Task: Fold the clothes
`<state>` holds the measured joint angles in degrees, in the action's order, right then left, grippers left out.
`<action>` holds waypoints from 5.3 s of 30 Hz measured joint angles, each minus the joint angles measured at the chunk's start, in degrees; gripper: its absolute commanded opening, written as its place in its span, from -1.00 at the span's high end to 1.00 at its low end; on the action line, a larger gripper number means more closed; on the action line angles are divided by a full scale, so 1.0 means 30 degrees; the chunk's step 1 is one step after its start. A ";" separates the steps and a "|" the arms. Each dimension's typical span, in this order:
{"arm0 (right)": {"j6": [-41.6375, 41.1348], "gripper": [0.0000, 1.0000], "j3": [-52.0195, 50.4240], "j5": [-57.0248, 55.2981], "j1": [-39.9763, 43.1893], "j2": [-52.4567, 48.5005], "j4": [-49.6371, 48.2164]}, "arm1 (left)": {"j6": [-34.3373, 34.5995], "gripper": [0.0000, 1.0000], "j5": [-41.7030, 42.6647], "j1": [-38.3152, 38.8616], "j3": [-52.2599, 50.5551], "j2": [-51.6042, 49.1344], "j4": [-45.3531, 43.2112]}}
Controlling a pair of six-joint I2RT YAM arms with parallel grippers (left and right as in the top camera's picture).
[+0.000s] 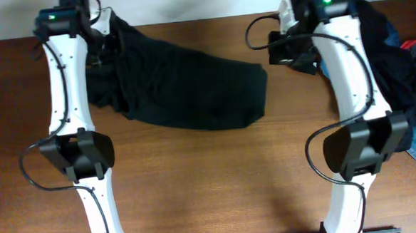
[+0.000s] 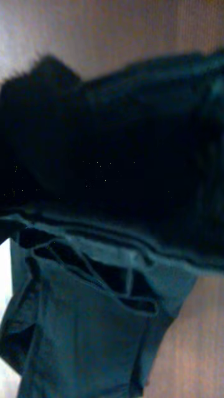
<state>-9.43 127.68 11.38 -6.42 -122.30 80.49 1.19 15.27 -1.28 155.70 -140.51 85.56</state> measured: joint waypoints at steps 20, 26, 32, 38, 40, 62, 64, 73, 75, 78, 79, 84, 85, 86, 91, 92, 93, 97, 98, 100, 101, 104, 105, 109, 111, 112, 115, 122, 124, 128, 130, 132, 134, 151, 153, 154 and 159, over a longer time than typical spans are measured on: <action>-0.4444 0.92 -0.7380 0.0444 -0.1552 -0.0736 -0.9938 | -0.0029 0.99 -0.0182 -0.0627 0.0000 0.0051 0.2215; -0.4779 0.92 -0.7380 0.0481 -0.0299 -0.0736 -0.9938 | -0.0029 0.99 -0.0255 -0.1377 0.0000 0.0583 0.2492; -0.4860 0.92 -0.7380 0.0627 -0.0823 -0.0816 -1.0032 | -0.0029 0.99 -0.0408 -0.1610 0.0000 0.1443 0.3096; -0.5093 0.92 -0.7380 0.1253 -0.1610 -0.1362 -1.0943 | -0.0029 0.99 -0.0474 -0.1596 0.0000 0.1523 0.3147; -0.5275 0.92 -0.7388 0.1406 -0.1916 -0.1530 -1.1373 | -0.0022 0.99 -0.0474 -0.1596 0.0000 0.1523 0.3147; -0.6936 0.92 -0.7388 0.2404 -0.3519 -0.3956 -1.2451 | -0.0015 0.99 -0.0605 0.2907 0.0000 0.1523 -0.0240; -0.6951 0.92 -0.7380 0.2470 -0.3519 -0.3971 -1.2429 | 0.0015 0.99 -0.0605 0.3803 0.0000 0.1523 -0.0911; -0.6943 0.92 -0.7380 0.2543 -0.3519 -0.4007 -1.2422 | 0.0576 0.99 -0.1129 0.6382 0.0000 0.1523 -0.1603; -0.6951 0.92 -0.7380 0.2543 -0.3519 -0.4007 -1.2415 | 0.0634 0.99 -0.1559 0.6564 0.0000 0.1523 -0.1603; -0.6943 0.92 -0.7380 0.2550 -0.3519 -0.4007 -1.2422 | 0.0641 0.99 -0.1916 0.6623 0.0000 0.1523 -0.1610; -0.6951 0.92 -0.7380 0.2572 -0.3519 -0.4007 -1.2422 | 0.0648 0.99 -0.1982 0.6623 0.0000 0.1523 -0.1610; -0.6936 0.92 -0.7380 0.3599 -0.3264 -0.4014 -1.2568 | 0.0648 0.99 -0.2113 0.6637 0.0000 0.1523 -0.1610; -0.6907 0.92 -0.7380 0.4022 -0.3118 -0.4044 -1.2575 | 0.0648 0.99 -0.2120 0.6674 0.0000 0.1515 -0.1610; -0.6856 0.92 -0.7366 0.4386 -0.2994 -0.4073 -1.2568 | 0.0648 0.99 -0.2120 0.6717 0.0000 0.1515 -0.1610; -0.6062 0.63 -0.6696 0.7191 -0.2025 -0.4466 -1.2145 | 0.0648 0.99 -0.2259 0.7009 0.0000 0.1515 -0.1814; -0.5858 0.47 -0.6455 0.7679 -0.1851 -0.4510 -1.1905 | 0.0648 0.99 -0.2251 0.7074 0.0000 0.1515 -0.1894; -0.5697 0.35 -0.6156 0.8174 -0.1676 -0.4524 -1.1584 | 0.0648 0.99 -0.2251 0.7140 0.0000 0.1515 -0.1982; -0.4852 -0.46 -0.4532 0.9318 -0.1275 -0.4524 -1.0098 | 0.0648 0.99 -0.2237 0.7344 0.0000 0.1515 -0.2098; -0.4605 -0.55 -0.3876 0.9559 -0.1260 -0.4510 -0.9697 | 0.0648 0.99 -0.2237 0.7373 0.0000 0.1515 -0.2098; -0.4328 -0.74 -0.2725 0.9836 -0.1253 -0.4510 -0.8990 | 0.0648 0.99 -0.2244 0.7373 0.0000 0.1515 -0.2106; -0.4379 -0.80 -0.2331 0.9952 -0.1239 -0.4510 -0.8808 | 0.0648 0.99 -0.2244 0.7373 0.0000 0.1515 -0.2098; -0.4182 -0.89 -0.0750 1.0178 -0.1144 -0.4503 -0.7847 | 0.0648 0.99 -0.2244 0.7380 0.0000 0.1515 -0.2098; -0.4197 -0.90 -0.0357 1.0222 -0.1078 -0.4503 -0.7657 | 0.0648 0.99 -0.2244 0.7388 0.0000 0.1515 -0.2106; -0.4291 -0.93 0.1392 1.0389 -0.0233 -0.4503 -0.7089 | 0.0648 0.99 -0.2244 0.7388 0.0000 0.1515 -0.2098; -0.4364 -0.93 0.2798 1.0462 0.1042 -0.4503 -0.6572 | 0.0648 0.99 -0.2244 0.7417 0.0000 0.1515 -0.2106; -0.4379 -0.93 0.3053 1.0491 0.1275 -0.4503 -0.6477 | 0.0648 0.99 -0.2251 0.7446 0.0000 0.1515 -0.2106; -0.4437 -0.93 0.4634 1.0615 0.3096 -0.4495 -0.5676 | 0.0648 0.99 -0.2259 0.7672 0.0000 0.1515 -0.2193; -0.3978 -0.93 0.6390 1.0615 0.6011 -0.4437 -0.3446 | 0.0648 0.99 -0.2244 0.8582 0.0000 0.1056 -0.2783; -0.3643 -0.93 0.6404 1.0615 0.6215 -0.4430 -0.2973 | 0.0648 0.99 -0.2251 0.8888 0.0000 0.0678 -0.3053; -0.2958 -0.93 0.6404 1.0608 0.6193 -0.4430 -0.2484 | 0.0648 0.99 -0.2251 0.9763 0.0000 -0.0525 -0.3920; -0.2747 -0.93 0.6404 1.0586 0.6193 -0.4430 -0.2368 | 0.0648 0.76 -0.2251 1.0229 0.0000 -0.1129 -0.4248; -0.2550 -0.93 0.6404 1.0542 0.6156 -0.4430 -0.2302 | 0.0707 -0.25 -0.2251 1.0724 0.0000 -0.1785 -0.4743; -0.2397 -0.93 0.6404 1.0528 0.6156 -0.4430 -0.2266 | 0.0707 -0.98 -0.2171 1.1125 0.0000 -0.2157 -0.5224; -0.1406 -0.93 0.6404 1.0528 0.6142 -0.4430 -0.1392 | 0.0095 -0.98 -0.2091 1.2560 0.0291 -0.2433 -0.5792; -0.1275 -0.93 0.6404 1.0535 0.6142 -0.4430 -0.1384 | 0.0036 -0.98 -0.2098 1.1664 0.0532 -0.2229 -0.5442; -0.1268 -0.92 0.6404 1.0528 0.6142 -0.4430 -0.1377 | 0.0044 -0.98 -0.2106 1.1132 0.0576 -0.2011 -0.5355; -0.1195 -0.91 0.6404 1.0550 0.6018 -0.4430 -0.0474 | 0.0044 -0.98 -0.2200 0.8058 0.0874 0.0291 -0.5151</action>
<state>-13.02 146.89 43.03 11.64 -135.59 79.07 1.32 8.67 22.90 158.32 -139.63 70.11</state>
